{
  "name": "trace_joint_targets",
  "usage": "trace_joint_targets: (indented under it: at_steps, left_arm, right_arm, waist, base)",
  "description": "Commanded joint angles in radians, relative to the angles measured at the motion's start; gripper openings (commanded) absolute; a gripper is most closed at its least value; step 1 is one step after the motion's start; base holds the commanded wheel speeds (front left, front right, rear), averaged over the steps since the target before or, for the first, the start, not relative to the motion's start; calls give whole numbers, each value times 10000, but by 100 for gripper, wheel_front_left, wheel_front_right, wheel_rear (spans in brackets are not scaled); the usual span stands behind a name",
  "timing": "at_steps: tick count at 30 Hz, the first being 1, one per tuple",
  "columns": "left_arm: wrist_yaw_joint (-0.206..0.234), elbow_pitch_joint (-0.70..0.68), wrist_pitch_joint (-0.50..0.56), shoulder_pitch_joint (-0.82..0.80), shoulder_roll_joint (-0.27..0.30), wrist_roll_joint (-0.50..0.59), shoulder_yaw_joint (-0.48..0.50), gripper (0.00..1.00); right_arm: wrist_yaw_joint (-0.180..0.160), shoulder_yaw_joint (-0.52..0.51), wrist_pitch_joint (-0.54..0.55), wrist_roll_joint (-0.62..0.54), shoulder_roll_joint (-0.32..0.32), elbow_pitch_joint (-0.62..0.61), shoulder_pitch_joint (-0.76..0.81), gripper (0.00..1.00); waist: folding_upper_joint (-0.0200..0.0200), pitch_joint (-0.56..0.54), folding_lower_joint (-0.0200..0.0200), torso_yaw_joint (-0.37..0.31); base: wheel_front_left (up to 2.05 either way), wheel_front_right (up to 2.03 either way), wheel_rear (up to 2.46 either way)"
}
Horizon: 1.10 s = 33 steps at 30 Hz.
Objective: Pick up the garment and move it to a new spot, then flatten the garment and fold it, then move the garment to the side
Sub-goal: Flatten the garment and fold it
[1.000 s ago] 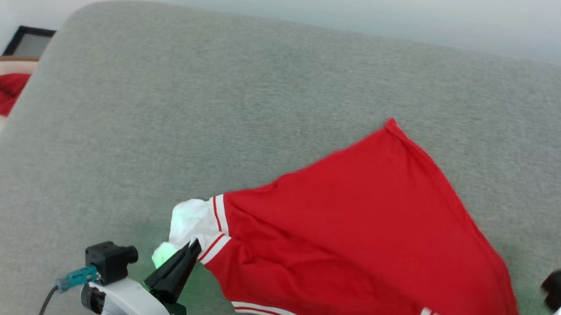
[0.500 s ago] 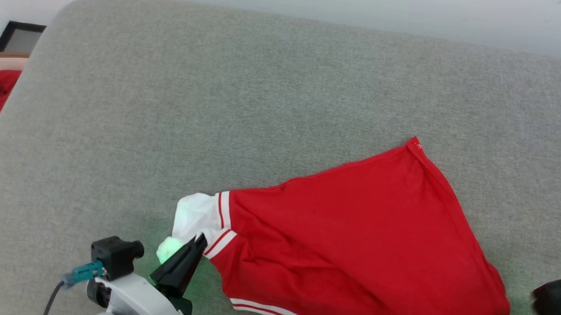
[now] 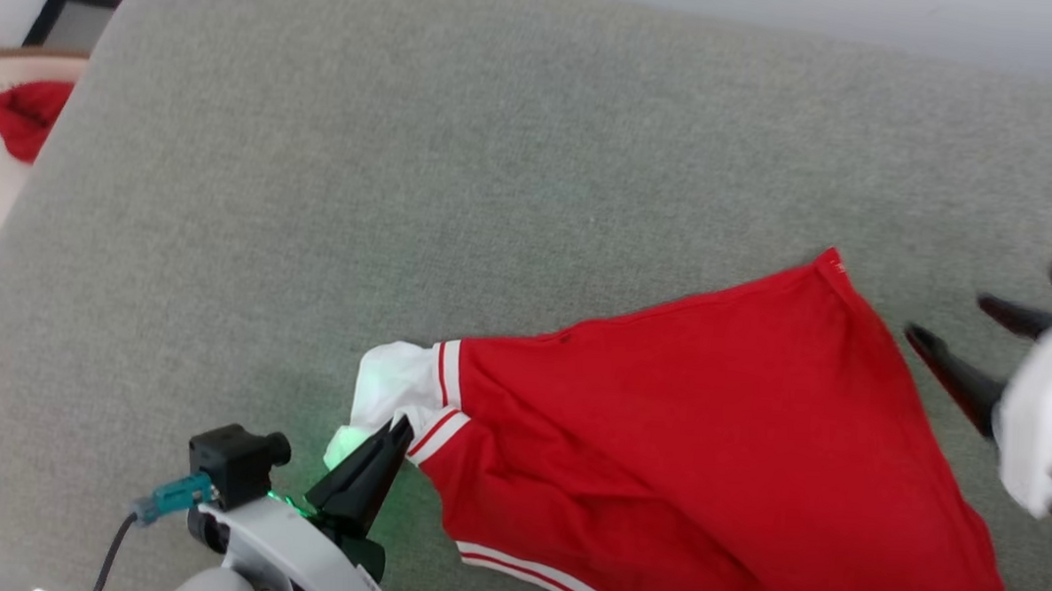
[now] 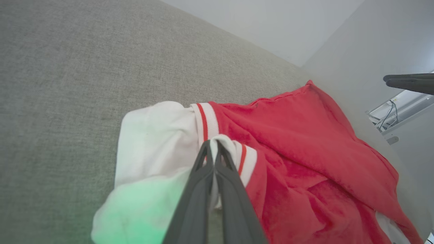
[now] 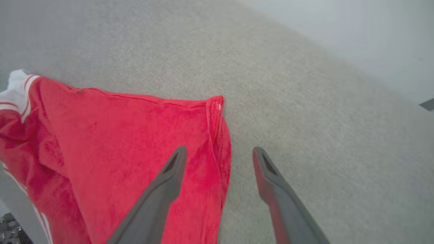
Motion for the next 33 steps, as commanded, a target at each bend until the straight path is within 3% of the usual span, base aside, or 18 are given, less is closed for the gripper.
trace_joint_targets:
  at_steps: [1,8,15,16,17,18,19,24,29,33]
  left_arm:
    - [27,-35,5,-162,-30,15,-23,0]
    - [27,-108,5,-696,-175,-47,-349,0]
    - [27,6,5,-928,-267,-104,-545,0]
    - [27,31,5,-913,-279,-130,-539,0]
    - [27,71,5,-897,-247,-139,-587,0]
    - [27,118,5,-920,-190,-137,-661,0]
    - [27,154,5,-993,-140,-190,-734,0]
    - [27,23,54,-2131,374,-850,-1274,0]
    - [27,-306,446,-4774,910,-1605,-1651,0]
    - [28,631,1119,-7268,1070,-2797,-1227,0]
  right_arm:
    - [-7,437,-97,-117,-31,623,-710,100]
    - [-7,2711,-542,-514,-366,3885,-3185,100]
    - [-3,4441,-587,152,-732,5698,-3558,100]
    - [-3,4551,-655,312,-739,5824,-3543,49]
    - [-1,4619,-798,418,-716,5925,-3548,25]
    - [-1,4537,-1058,455,-670,6039,-3596,2]
    - [-3,4374,-1356,468,-594,6169,-3671,0]
    - [-9,3106,-3291,290,-152,6753,-4470,0]
    - [-9,1039,-5472,-440,625,7802,-5829,0]
    - [-7,-532,-6694,-956,1366,8775,-7737,0]
  waist:
    - [-1,375,0,262]
    - [-1,1004,0,816]
    - [-1,1091,0,1136]
    - [-1,1060,0,1140]
    - [-1,1015,0,1122]
    - [-1,965,0,1091]
    - [-1,901,0,1059]
    - [-1,555,0,894]
    - [-1,439,0,626]
    - [-1,798,0,162]
  base:
    - [0,0,0]
    - [0,0,0]
    - [0,0,0]
    - [0,0,0]
    - [0,0,0]
    - [0,0,0]
    - [0,0,0]
    - [0,0,0]
    - [0,0,0]
    - [0,0,0]
